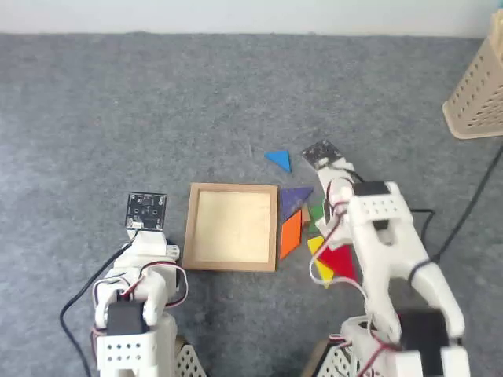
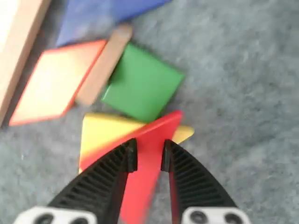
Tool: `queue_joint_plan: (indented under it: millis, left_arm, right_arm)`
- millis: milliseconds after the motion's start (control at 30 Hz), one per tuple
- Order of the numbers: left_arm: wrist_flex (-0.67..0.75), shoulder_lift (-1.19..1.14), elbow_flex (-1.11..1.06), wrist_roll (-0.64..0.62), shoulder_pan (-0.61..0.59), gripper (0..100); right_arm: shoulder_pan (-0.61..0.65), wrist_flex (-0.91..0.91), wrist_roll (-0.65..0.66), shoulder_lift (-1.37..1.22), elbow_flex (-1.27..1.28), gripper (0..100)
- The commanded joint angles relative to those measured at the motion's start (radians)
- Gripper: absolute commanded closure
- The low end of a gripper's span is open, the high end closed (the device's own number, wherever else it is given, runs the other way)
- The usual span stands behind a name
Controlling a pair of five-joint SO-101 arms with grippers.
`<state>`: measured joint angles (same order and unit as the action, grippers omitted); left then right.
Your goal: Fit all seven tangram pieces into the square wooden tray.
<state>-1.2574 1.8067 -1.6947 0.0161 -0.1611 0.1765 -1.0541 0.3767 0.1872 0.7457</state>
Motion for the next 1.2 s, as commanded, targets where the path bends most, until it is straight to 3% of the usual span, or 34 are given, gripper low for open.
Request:
queue_joint_plan:
  millis: [0,400,800,1033,1167]
  left_arm:
    - [-0.006,0.018,0.01,0.003,0.005,98]
    - [-0.006,0.018,0.01,0.003,0.005,98]
    - [-0.006,0.018,0.01,0.003,0.005,98]
    - [-0.006,0.018,0.01,0.003,0.005,98]
    - [-0.006,0.018,0.01,0.003,0.005,98]
  right_arm:
    - [-0.012,0.01,-0.072,-0.09,-0.143,90.2]
    - [-0.11,-0.065,-0.184,-0.101,-0.353,89.7]
    - [0.059,-0.081,-0.176,0.291,0.032,89.2]
    - [0.067,-0.059,-0.14,0.199,0.068,66.7]
    - [0.047,0.012,-0.137,0.097,0.068,65.0]
